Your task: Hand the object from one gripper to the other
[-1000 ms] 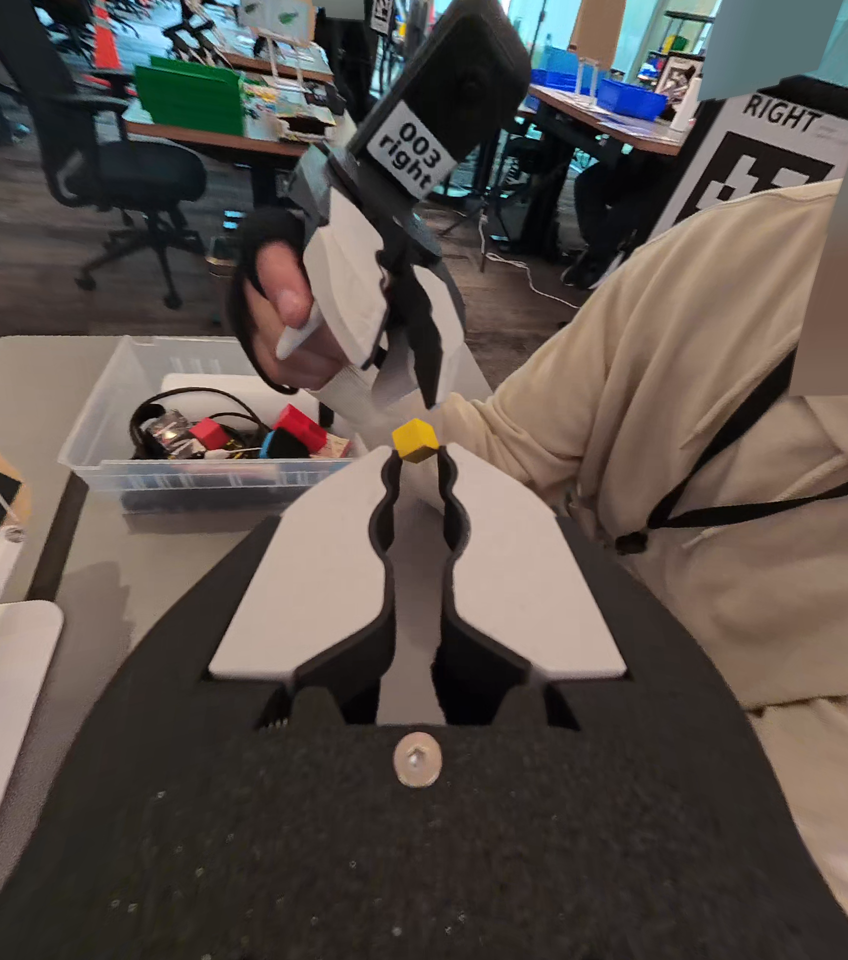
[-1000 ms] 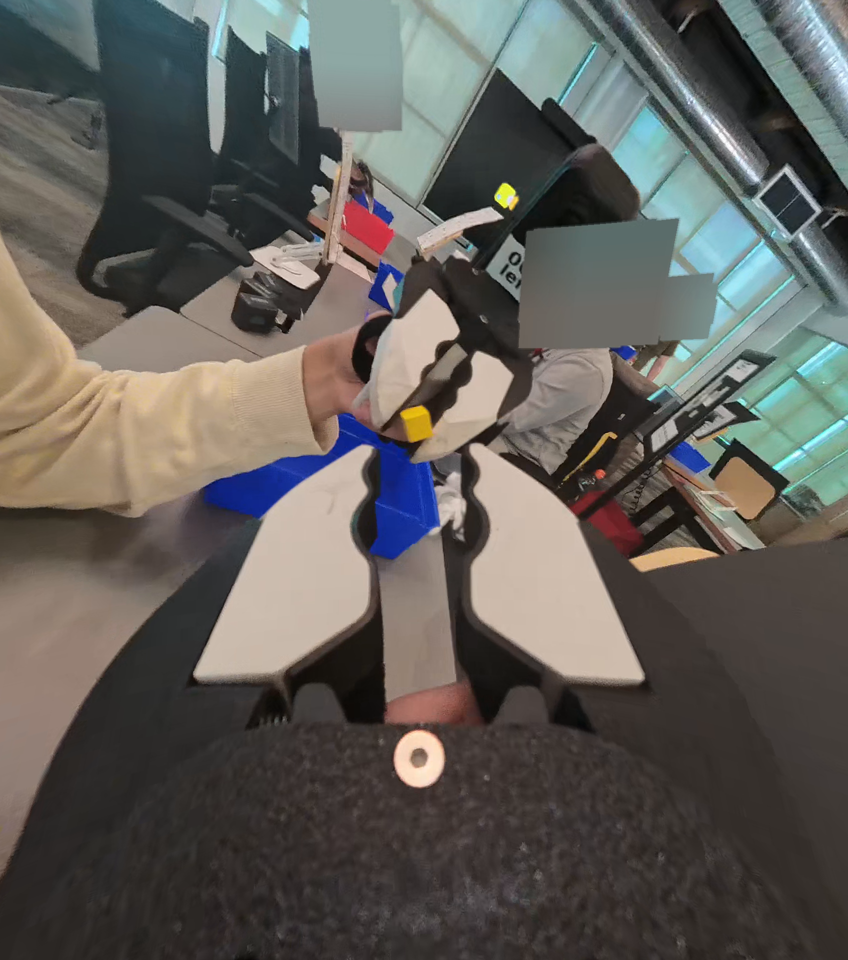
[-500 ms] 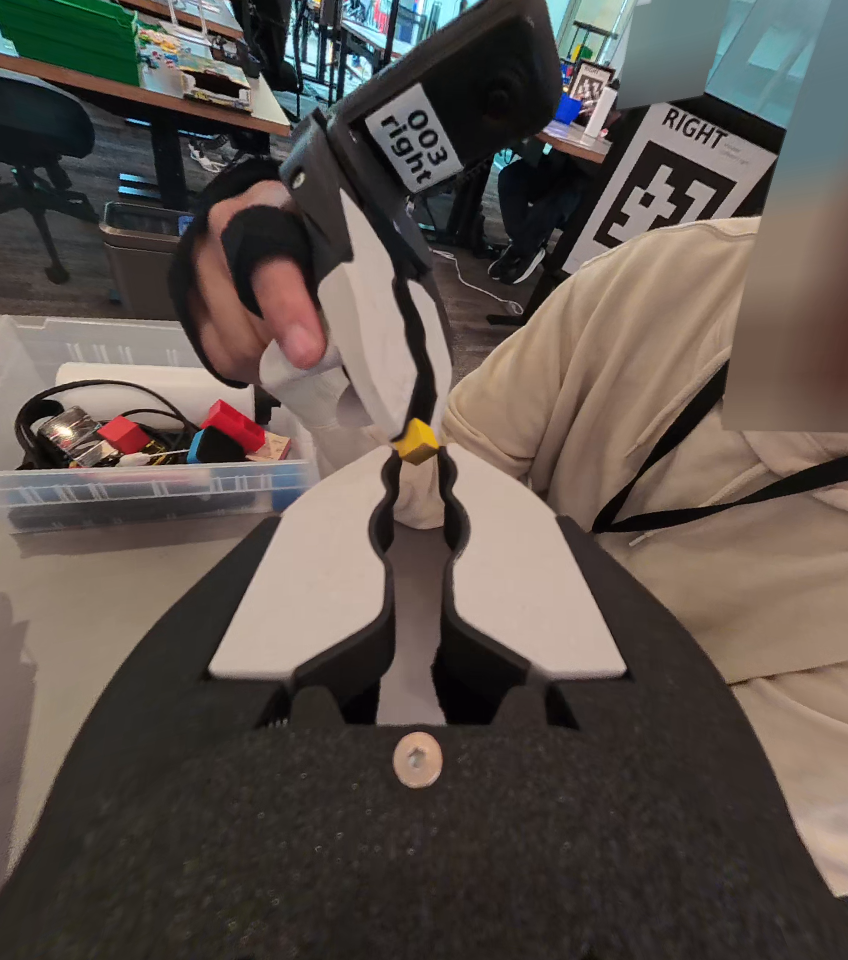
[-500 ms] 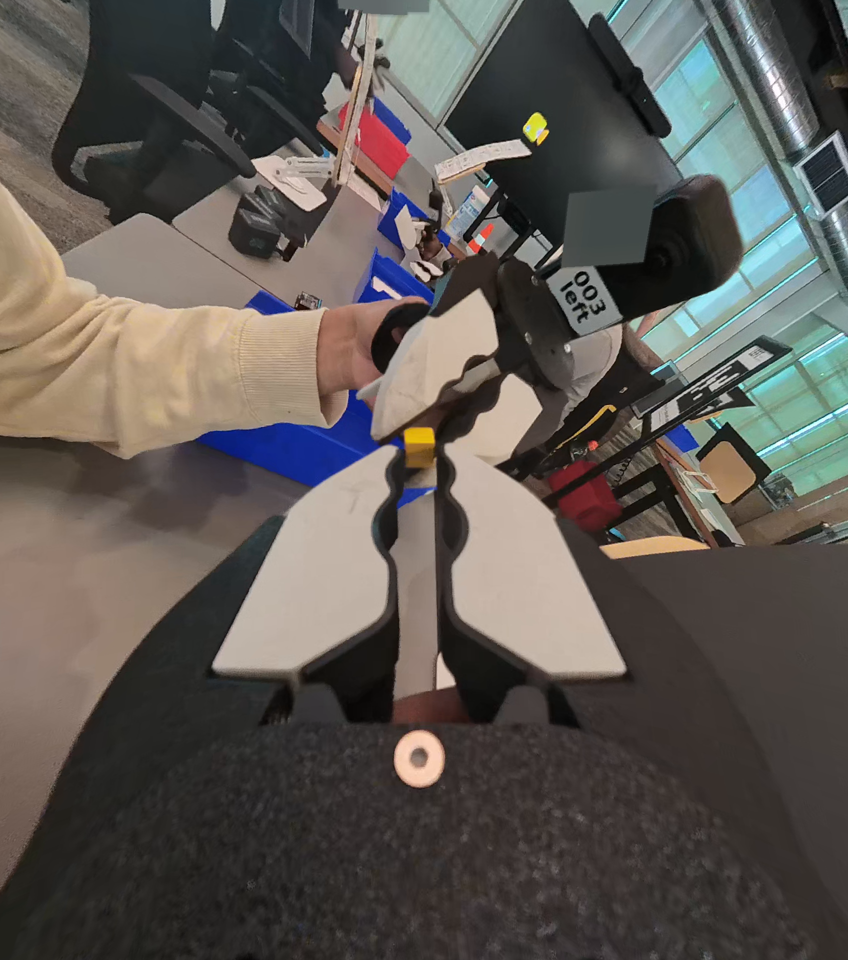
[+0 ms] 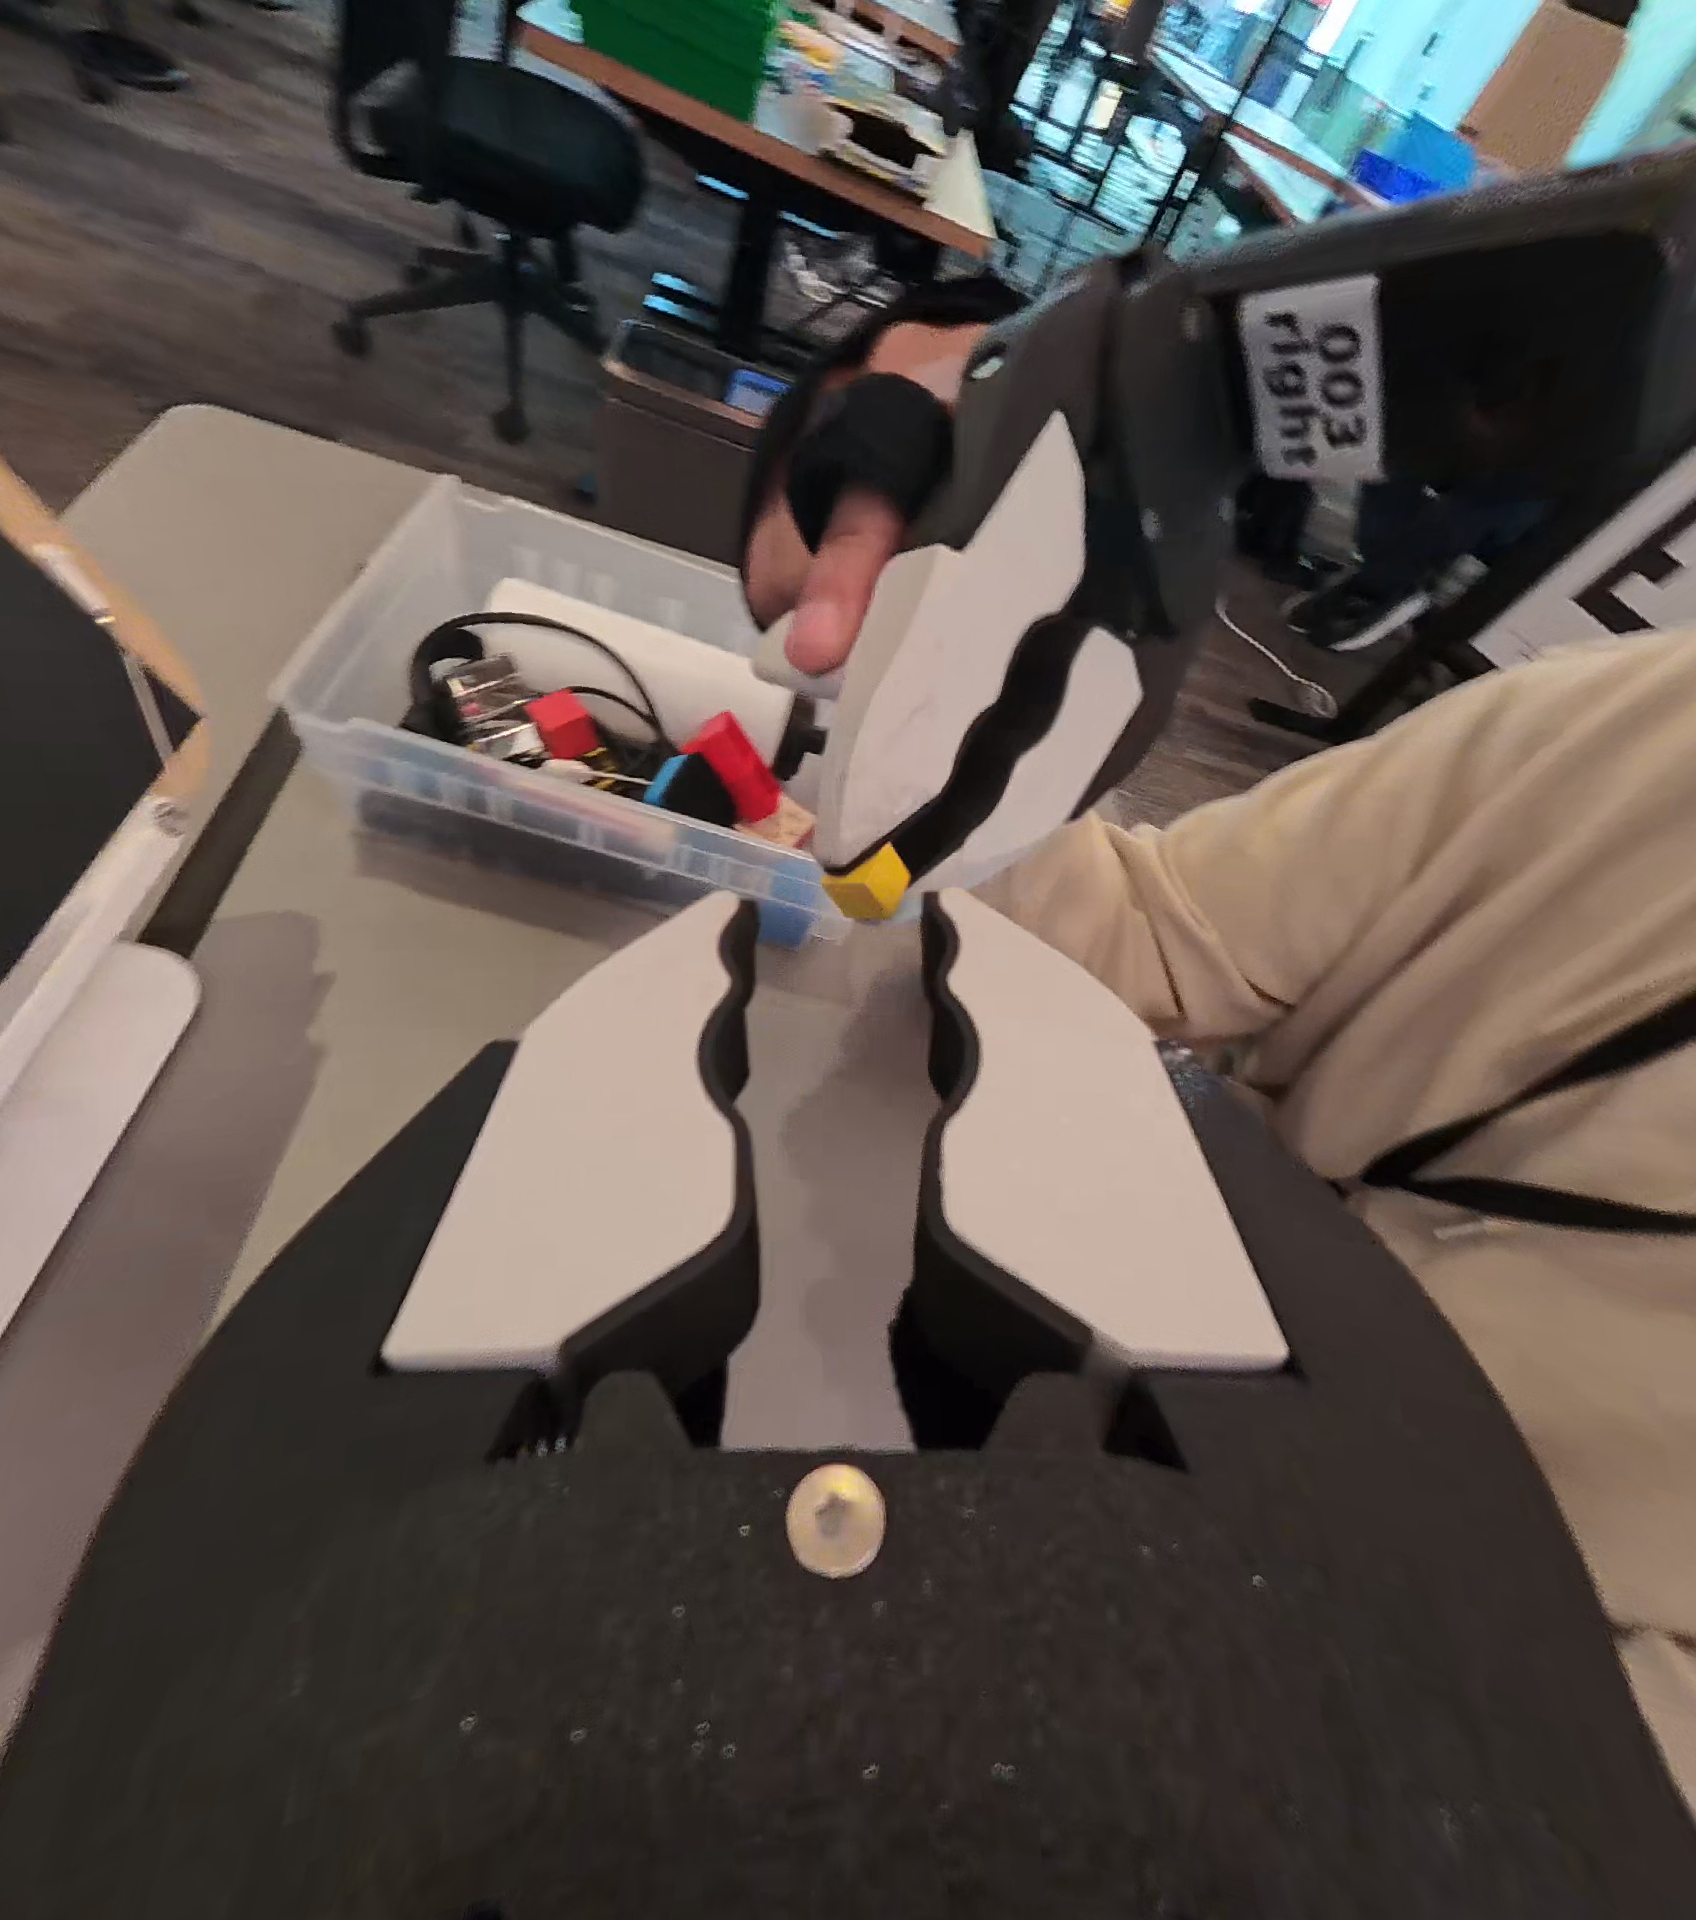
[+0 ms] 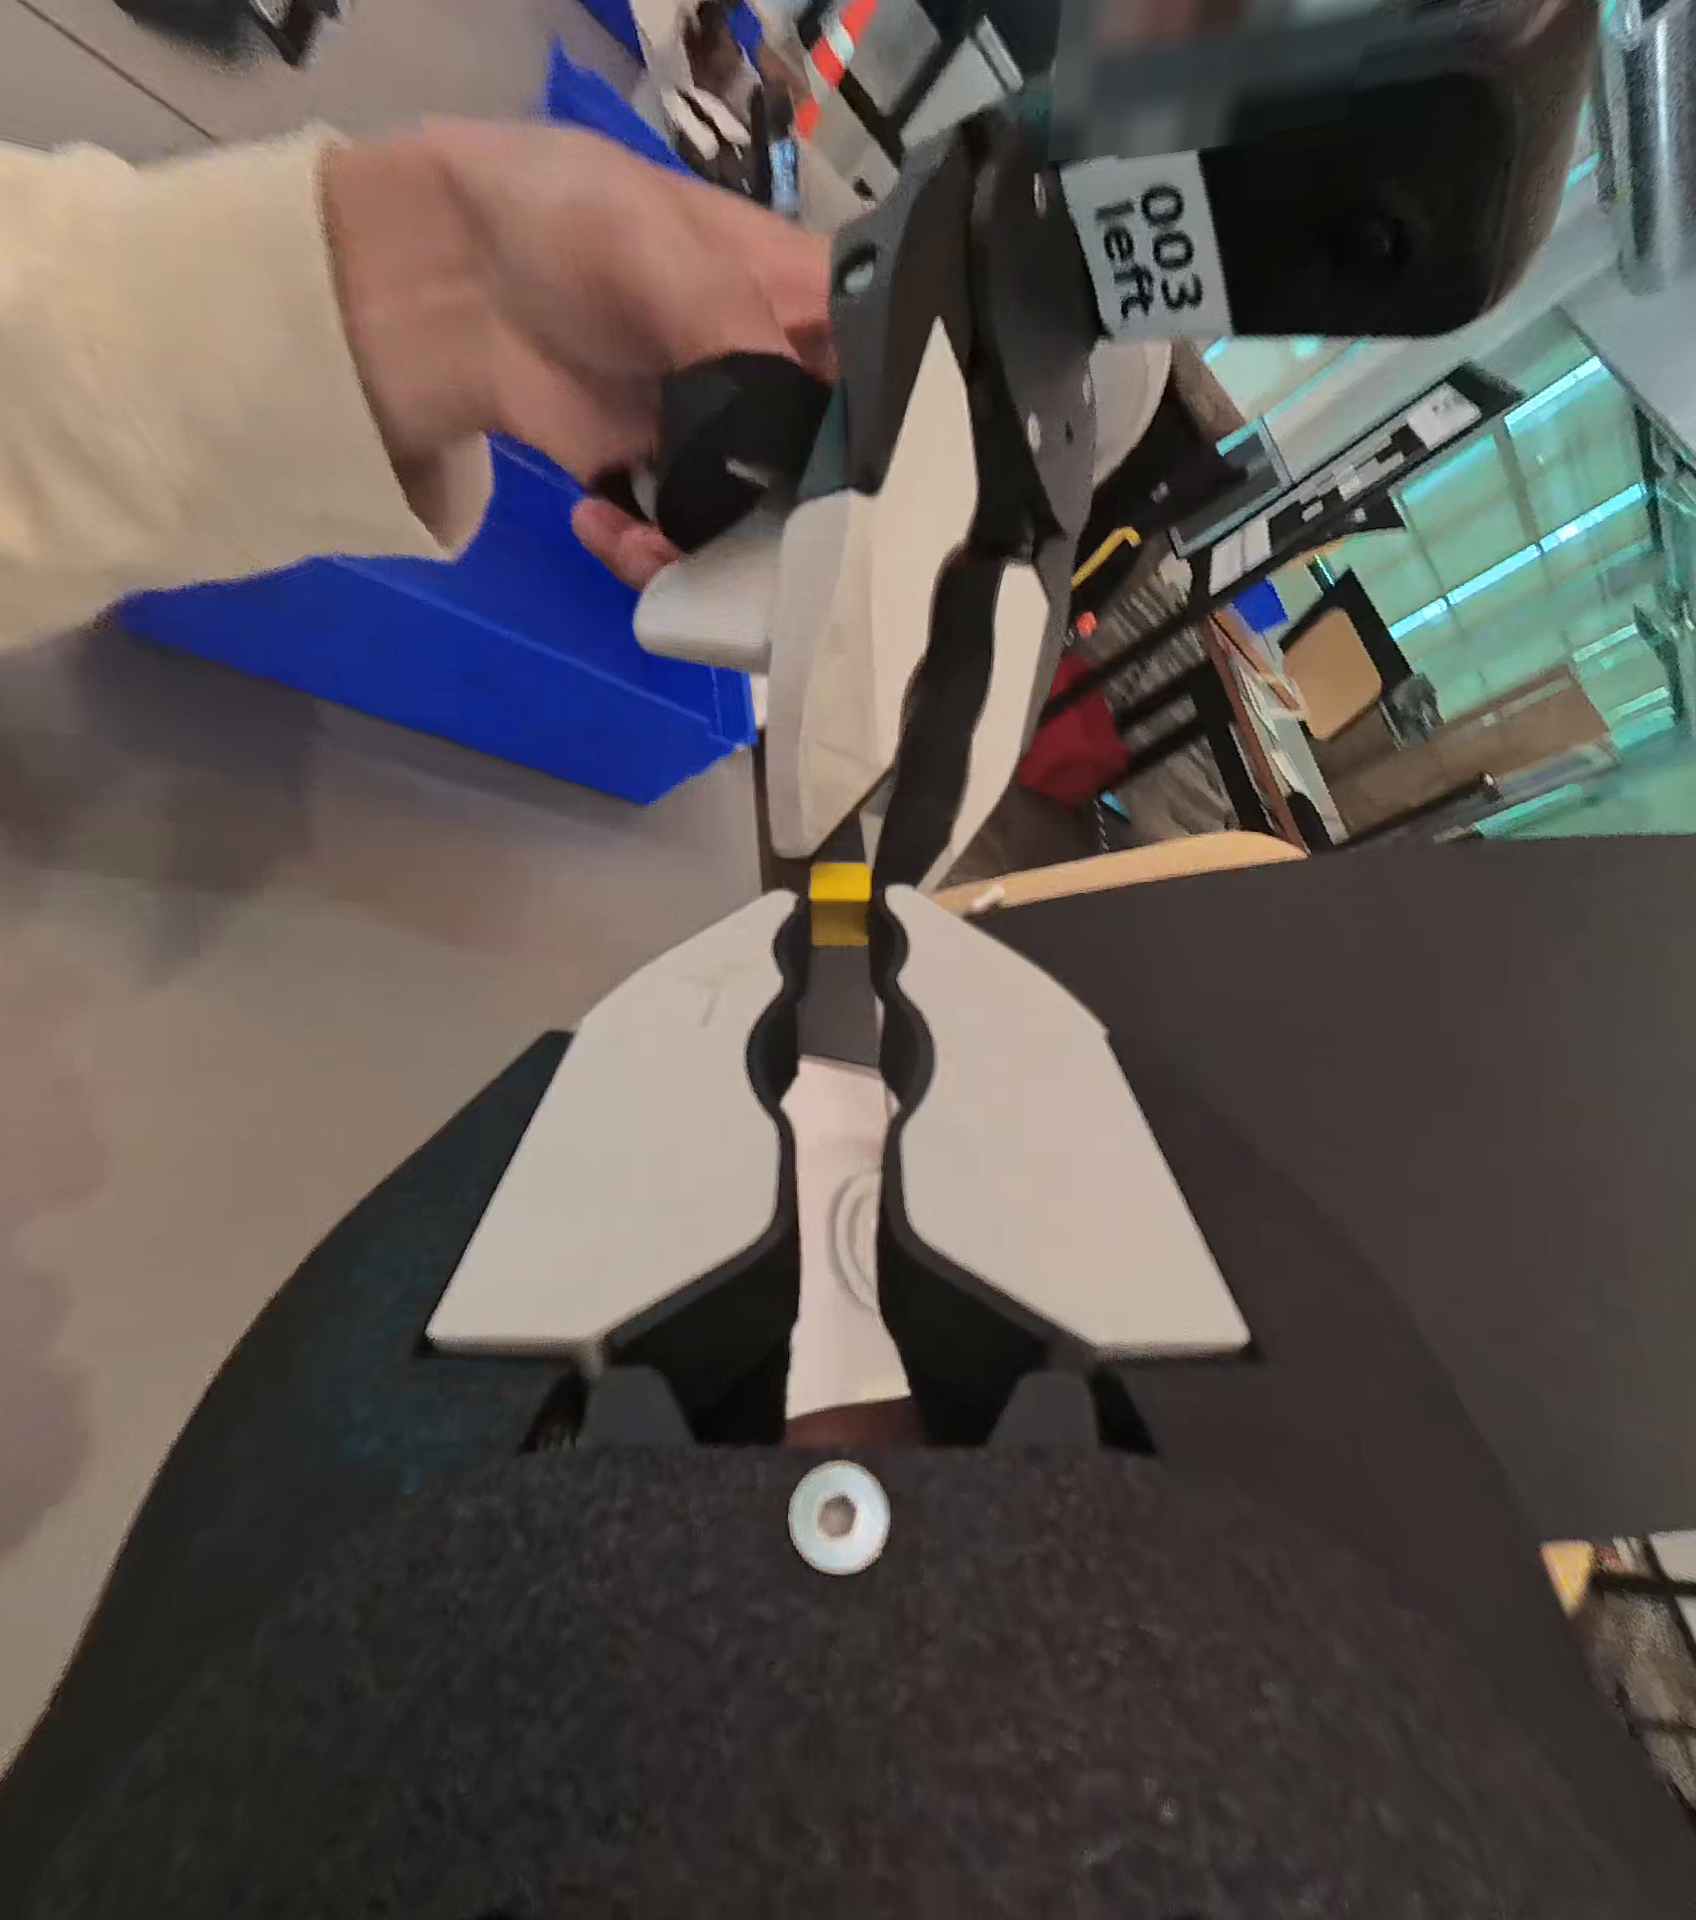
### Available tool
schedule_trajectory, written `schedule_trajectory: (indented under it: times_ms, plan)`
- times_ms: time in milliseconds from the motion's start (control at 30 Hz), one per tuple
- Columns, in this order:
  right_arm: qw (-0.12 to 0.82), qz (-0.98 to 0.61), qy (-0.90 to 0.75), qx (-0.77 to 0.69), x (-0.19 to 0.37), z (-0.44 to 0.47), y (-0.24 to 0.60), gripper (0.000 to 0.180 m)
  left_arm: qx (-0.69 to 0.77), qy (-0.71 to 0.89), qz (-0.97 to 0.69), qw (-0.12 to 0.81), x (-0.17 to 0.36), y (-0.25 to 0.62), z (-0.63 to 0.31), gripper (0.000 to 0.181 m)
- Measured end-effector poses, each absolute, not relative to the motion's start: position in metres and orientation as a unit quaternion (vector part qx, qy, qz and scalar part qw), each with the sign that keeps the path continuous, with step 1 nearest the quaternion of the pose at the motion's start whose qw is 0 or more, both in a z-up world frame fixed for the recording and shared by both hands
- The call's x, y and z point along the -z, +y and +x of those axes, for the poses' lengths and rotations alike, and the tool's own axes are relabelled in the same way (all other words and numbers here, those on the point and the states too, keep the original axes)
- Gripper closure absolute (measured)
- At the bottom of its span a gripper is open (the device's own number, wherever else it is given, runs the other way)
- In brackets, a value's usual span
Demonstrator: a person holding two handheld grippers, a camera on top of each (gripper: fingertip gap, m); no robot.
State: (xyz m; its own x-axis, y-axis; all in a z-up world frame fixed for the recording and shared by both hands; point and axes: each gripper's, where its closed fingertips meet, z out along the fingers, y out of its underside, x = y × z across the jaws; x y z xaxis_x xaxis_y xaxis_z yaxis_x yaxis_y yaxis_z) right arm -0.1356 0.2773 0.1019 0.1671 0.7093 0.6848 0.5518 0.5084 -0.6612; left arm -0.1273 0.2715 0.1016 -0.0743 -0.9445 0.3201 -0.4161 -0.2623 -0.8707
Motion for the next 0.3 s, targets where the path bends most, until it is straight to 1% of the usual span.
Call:
schedule_trajectory:
  times_ms: [100, 233, 300]
  plan:
    - [0.578, -0.514, -0.633, -0.029, -0.096, -0.130, 0.292, 0.169, 0.462, 0.502, -0.670, 0.293, -0.099, 0.291, -0.131, 0.142]
    - [0.572, -0.542, -0.616, 0.011, -0.091, -0.122, 0.310, 0.169, 0.439, 0.442, -0.712, 0.323, -0.102, 0.309, -0.133, 0.142]
    - [0.568, -0.561, -0.600, 0.057, -0.088, -0.114, 0.324, 0.169, 0.447, 0.406, -0.719, 0.345, -0.111, 0.316, -0.134, 0.143]
